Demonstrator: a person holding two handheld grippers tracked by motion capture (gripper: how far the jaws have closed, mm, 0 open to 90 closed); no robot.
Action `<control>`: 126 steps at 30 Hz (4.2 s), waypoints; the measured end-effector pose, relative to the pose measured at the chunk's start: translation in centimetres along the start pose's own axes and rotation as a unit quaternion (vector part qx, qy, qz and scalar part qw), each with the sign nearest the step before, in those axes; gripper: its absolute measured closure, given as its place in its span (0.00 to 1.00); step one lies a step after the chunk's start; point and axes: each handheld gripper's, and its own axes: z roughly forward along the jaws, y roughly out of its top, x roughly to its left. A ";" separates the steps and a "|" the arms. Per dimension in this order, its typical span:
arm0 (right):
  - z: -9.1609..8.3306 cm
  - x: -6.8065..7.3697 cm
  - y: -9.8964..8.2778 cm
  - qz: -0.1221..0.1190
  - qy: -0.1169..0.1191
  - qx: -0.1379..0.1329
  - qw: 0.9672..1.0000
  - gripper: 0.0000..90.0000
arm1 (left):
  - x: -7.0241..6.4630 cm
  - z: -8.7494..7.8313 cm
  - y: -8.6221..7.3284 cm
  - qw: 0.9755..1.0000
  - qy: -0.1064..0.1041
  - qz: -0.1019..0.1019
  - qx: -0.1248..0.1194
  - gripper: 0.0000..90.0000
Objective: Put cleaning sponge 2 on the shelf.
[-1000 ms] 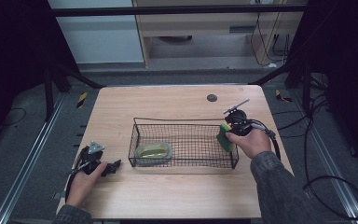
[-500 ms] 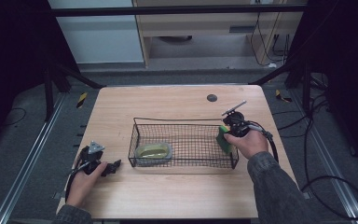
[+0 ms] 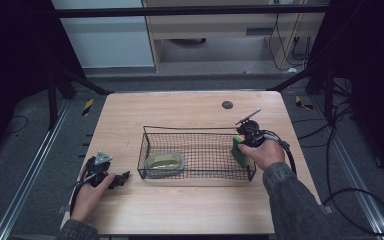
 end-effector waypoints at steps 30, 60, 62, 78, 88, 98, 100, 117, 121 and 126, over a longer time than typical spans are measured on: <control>-0.7 2.1 0.0 -0.013 0.036 -0.004 0.999 0.51 | 0.0 0.0 0.0 1.000 -0.001 0.000 -0.001 0.00; -0.4 4.0 0.5 -0.015 0.046 -0.004 0.999 0.40 | 0.0 0.0 0.0 1.000 -0.001 0.000 -0.001 0.00; -0.4 3.9 0.5 -0.018 0.045 -0.006 0.999 0.39 | 0.0 0.0 0.0 1.000 -0.001 0.000 -0.001 0.00; -1.3 3.4 0.3 -0.018 0.038 -0.048 0.998 0.15 | 0.0 0.0 0.0 1.000 -0.001 0.002 -0.001 0.00; -2.1 2.5 -0.2 -0.015 0.051 -0.070 0.996 0.08 | 0.0 0.1 0.1 1.000 -0.002 0.002 -0.002 0.00; -3.0 1.3 -1.0 -0.007 0.048 -0.098 0.994 0.08 | 0.0 0.1 0.1 1.000 -0.003 0.002 -0.002 0.00; -3.2 1.0 -1.1 -0.003 0.047 -0.103 0.994 0.08 | 0.0 0.1 0.1 1.000 -0.002 0.002 -0.002 0.00; -4.7 -1.8 -3.0 0.011 -0.009 -0.172 0.985 0.09 | 0.0 0.1 0.1 1.000 -0.003 0.002 -0.002 0.00; -5.0 -2.7 -4.0 0.010 -0.033 -0.189 0.981 0.11 | 0.0 0.1 0.1 1.000 -0.003 0.002 -0.002 0.00; -5.1 -3.9 -5.2 0.015 -0.046 -0.189 0.981 0.14 | 0.0 0.1 0.1 1.000 -0.003 0.002 -0.002 0.00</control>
